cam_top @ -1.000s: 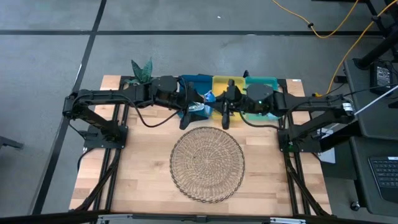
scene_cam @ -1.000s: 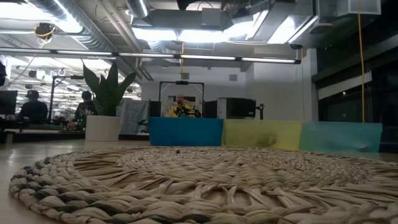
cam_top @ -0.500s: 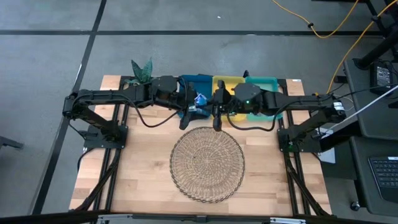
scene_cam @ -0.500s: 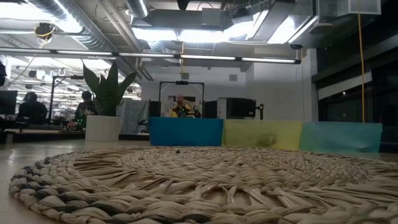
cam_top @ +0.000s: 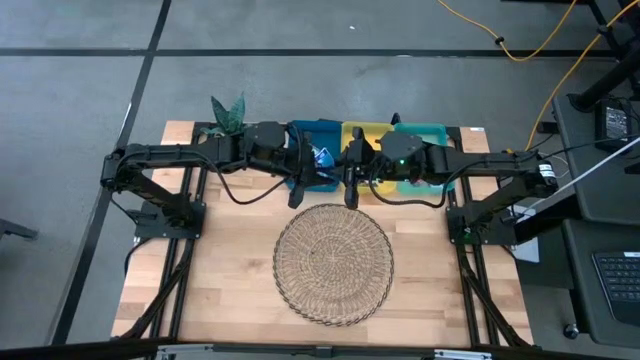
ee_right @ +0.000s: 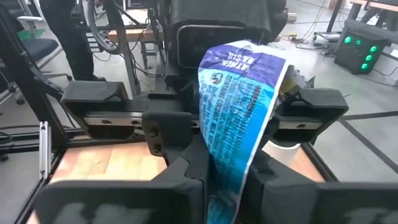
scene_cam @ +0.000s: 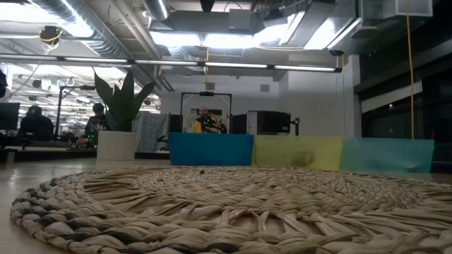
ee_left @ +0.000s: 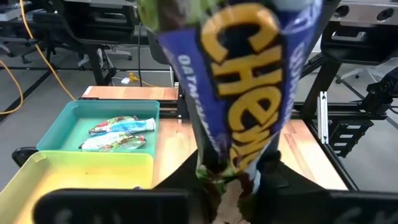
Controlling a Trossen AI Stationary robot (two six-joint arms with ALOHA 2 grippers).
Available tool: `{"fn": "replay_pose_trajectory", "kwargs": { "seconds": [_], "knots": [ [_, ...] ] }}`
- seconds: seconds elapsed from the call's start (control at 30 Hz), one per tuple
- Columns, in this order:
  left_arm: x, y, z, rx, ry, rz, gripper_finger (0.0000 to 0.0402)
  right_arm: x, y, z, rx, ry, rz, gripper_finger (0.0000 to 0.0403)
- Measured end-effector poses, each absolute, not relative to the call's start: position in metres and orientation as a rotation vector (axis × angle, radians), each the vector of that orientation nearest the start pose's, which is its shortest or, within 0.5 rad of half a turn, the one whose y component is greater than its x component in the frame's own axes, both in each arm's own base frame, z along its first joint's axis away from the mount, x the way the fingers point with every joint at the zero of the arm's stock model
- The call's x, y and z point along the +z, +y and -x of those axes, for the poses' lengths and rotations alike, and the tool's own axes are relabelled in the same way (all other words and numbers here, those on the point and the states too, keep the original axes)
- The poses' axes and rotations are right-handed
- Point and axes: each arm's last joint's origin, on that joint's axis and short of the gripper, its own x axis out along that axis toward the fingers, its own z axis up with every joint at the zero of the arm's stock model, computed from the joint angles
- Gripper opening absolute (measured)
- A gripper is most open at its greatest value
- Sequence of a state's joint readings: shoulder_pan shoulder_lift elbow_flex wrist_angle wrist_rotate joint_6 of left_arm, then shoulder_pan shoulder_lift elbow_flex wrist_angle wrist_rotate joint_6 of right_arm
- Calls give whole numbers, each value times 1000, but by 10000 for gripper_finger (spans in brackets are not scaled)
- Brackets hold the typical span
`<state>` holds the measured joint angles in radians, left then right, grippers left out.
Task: Pick and place Granola Bars by type
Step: Put the blue granola bar into the yellow bin
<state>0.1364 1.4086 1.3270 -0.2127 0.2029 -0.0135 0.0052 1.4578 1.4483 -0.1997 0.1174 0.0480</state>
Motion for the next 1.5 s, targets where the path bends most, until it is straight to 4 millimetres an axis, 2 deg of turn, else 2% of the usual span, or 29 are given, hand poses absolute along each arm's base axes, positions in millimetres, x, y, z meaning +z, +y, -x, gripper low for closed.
{"fn": "replay_pose_trajectory", "kwargs": {
  "seconds": [0.2, 0.33, 0.6, 0.77, 1.0, 1.13, 1.3, 1.4, 1.5],
  "knots": [
    [376, 37, -316, -71, 290, 63, 42, 404, -1, -330, -71, 199, -39, 54],
    [376, 37, -316, -78, 291, 64, 41, 404, 0, -330, -38, 197, -44, 74],
    [376, 37, -316, -74, 292, 64, 35, 403, 1, -330, -31, 214, -38, 176],
    [375, 37, -316, -66, 296, 63, 33, 397, -1, -325, -60, 303, -11, 232],
    [374, 38, -316, -50, 306, 69, 36, 388, -6, -298, -261, 512, -12, 253],
    [374, 37, -316, -65, 309, 74, 32, 385, -9, -273, -364, 647, -77, 246],
    [374, 46, -315, -28, 309, 88, 30, 378, -9, -238, -452, 849, -176, 237],
    [369, 54, -318, -10, 323, 114, 34, 380, -9, -220, -506, 901, -200, 233],
    [364, 63, -323, 13, 323, 125, 32, 385, -9, -205, -564, 882, -185, 230]
  ]
}}
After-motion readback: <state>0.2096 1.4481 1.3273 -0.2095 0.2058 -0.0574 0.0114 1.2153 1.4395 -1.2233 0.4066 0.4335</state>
